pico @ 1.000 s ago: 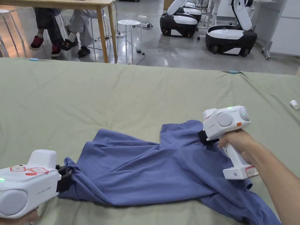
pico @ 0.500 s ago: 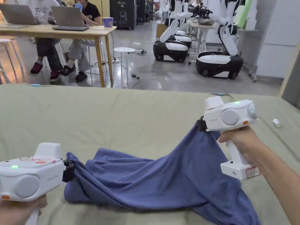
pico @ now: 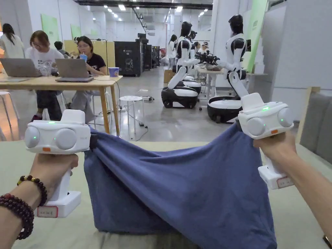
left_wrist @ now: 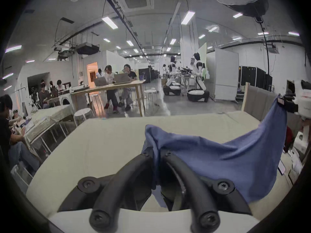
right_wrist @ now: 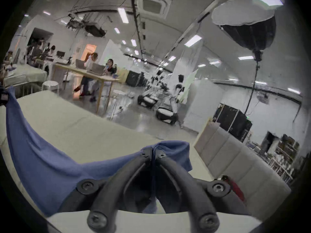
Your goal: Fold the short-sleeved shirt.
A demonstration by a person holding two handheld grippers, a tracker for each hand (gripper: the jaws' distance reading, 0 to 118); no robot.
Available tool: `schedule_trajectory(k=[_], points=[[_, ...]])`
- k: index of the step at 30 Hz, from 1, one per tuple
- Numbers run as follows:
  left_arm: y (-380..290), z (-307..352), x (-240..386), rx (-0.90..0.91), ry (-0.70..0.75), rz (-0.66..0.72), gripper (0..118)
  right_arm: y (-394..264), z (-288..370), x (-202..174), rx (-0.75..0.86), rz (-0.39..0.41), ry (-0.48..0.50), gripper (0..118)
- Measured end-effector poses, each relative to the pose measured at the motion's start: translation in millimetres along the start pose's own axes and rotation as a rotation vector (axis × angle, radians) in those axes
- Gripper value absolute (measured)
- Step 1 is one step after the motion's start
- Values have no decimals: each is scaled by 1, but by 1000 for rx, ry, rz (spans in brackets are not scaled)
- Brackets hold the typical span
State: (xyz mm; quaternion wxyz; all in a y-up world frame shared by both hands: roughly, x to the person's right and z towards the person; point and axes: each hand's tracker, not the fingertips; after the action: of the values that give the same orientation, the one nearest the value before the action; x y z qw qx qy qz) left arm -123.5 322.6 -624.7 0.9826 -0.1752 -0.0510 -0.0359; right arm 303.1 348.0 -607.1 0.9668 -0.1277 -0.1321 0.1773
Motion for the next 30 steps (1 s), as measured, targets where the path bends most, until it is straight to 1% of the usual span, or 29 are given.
schedule_trajectory(k=[2,4,6,8,11,16,19,22,24,28,30], points=[[31,-12,4,7,14,-3,6,21,-7,11,32,-25,-40,3],[61,-21,6,40,56,-12,6,46,-16,26,52,-64,-47,3],[91,-25,5,80,90,-2,6,73,-20,36,99,-51,-91,3],[118,-29,-1,98,97,24,6,105,-31,50,141,-28,-111,3],[149,-34,-9,125,120,61,6,156,-32,68,179,-34,-136,3],[176,-41,-14,156,143,58,6,203,-33,74,246,-38,-162,3],[184,-46,-14,160,161,93,6,210,-35,73,261,-77,-155,3],[182,-47,-9,175,175,102,6,201,-29,71,272,-122,-148,3],[176,-49,-7,183,176,99,6,192,-36,68,251,-126,-142,3],[146,-63,-2,145,165,99,6,156,-51,58,202,-157,-110,3],[122,-71,0,116,156,95,6,131,-60,50,167,-155,-95,3]])
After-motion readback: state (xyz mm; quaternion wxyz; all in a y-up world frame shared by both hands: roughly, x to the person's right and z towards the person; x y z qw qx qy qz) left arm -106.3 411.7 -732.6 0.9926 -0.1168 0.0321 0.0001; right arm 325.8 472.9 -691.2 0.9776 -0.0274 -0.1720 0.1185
